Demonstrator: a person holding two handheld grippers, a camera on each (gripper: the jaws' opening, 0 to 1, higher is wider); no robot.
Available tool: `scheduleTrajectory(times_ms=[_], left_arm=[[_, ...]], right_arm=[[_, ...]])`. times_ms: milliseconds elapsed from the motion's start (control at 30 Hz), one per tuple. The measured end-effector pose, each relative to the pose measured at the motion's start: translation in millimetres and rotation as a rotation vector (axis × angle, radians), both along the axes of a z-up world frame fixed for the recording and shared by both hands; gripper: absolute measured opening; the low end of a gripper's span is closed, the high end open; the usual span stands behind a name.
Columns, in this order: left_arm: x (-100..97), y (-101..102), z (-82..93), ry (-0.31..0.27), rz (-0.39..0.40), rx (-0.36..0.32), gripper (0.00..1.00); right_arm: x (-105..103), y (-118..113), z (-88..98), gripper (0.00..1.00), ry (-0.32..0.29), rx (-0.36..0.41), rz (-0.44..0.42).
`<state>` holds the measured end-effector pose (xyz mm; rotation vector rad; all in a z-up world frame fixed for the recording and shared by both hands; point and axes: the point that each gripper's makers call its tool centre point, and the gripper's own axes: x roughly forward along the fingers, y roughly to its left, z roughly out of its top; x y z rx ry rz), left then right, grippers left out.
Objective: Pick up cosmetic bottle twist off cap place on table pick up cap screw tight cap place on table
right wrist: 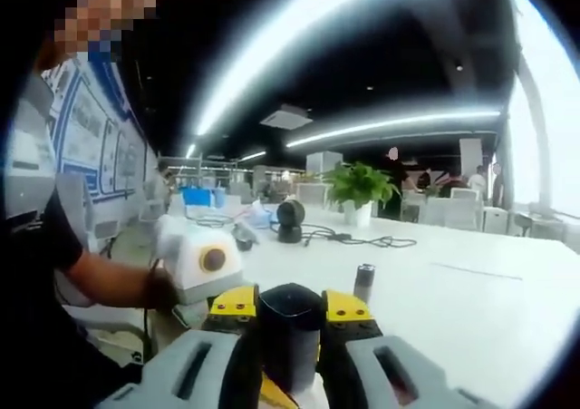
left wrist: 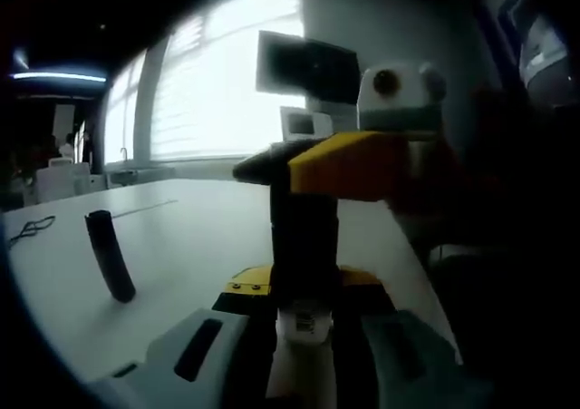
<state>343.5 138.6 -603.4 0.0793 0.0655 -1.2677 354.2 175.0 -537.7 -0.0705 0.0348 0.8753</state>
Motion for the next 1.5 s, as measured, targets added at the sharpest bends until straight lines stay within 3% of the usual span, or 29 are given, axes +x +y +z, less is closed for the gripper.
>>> scheduleTrajectory(times_ms=[400, 667, 900, 1500], left_arm=[[5.5, -0.8, -1.4, 0.012, -0.013, -0.011, 0.12], [4.3, -1.6, -1.9, 0.016, -0.026, -0.015, 0.13], [4.8, -2.1, -1.8, 0.017, -0.03, -0.016, 0.13], [3.5, -1.9, -1.6, 0.024, -0.038, -0.019, 0.13]], right_arm=[[1.2, -0.1, 0.2, 0.19, 0.02, 0.027, 0.025], [-2.3, 2.8, -1.0, 0.2, 0.028, -0.003, 0.057], [-9.1, 8.5, -1.9, 0.31, 0.006, -0.025, 0.097], [-11.7, 1.5, -1.2, 0.31, 0.005, 0.0, 0.111]])
